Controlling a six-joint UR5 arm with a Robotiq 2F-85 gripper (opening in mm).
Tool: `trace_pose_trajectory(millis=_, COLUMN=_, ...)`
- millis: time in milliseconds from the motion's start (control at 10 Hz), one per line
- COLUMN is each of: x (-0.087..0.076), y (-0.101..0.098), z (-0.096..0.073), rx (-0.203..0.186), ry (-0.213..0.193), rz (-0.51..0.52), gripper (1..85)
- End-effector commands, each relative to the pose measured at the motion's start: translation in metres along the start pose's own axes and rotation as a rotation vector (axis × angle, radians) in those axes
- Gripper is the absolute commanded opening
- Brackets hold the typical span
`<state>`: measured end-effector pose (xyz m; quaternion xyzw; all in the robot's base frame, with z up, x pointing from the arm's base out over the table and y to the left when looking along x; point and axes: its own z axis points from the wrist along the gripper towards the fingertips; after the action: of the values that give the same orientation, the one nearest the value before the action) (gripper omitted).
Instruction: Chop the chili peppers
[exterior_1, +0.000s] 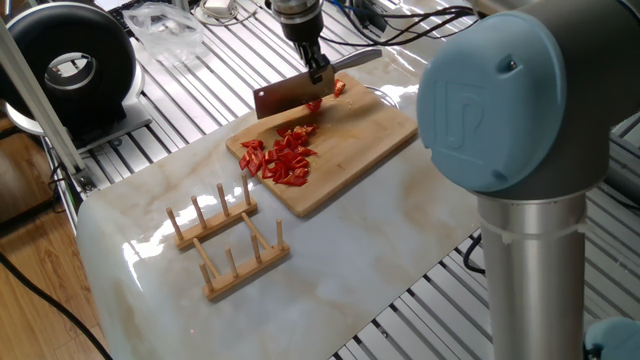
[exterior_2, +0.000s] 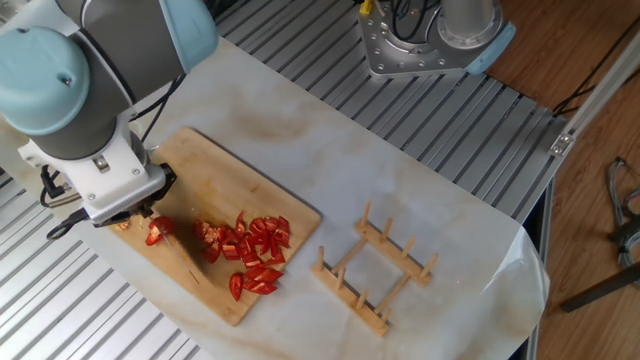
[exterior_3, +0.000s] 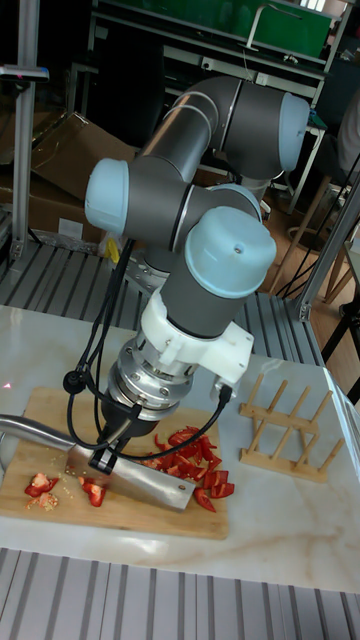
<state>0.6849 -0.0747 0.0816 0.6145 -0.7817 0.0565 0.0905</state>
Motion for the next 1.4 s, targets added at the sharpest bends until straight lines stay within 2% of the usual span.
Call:
trace_pose_trajectory(millis=0, x=-0.005, y=-0.004, z=0.003, rx=0.004, ry=-0.019, rz=-0.001, gripper=1.3)
trace_pose_trajectory(millis=400, x=-0.005, y=-0.004, z=0.013, rx=0.004, ry=-0.041, rz=-0.001, gripper=1.3)
trace_pose_trajectory(millis=1300, x=-0.003, y=-0.003, z=0.018, rx=0.009, ry=-0.037, rz=0.002, gripper=1.3)
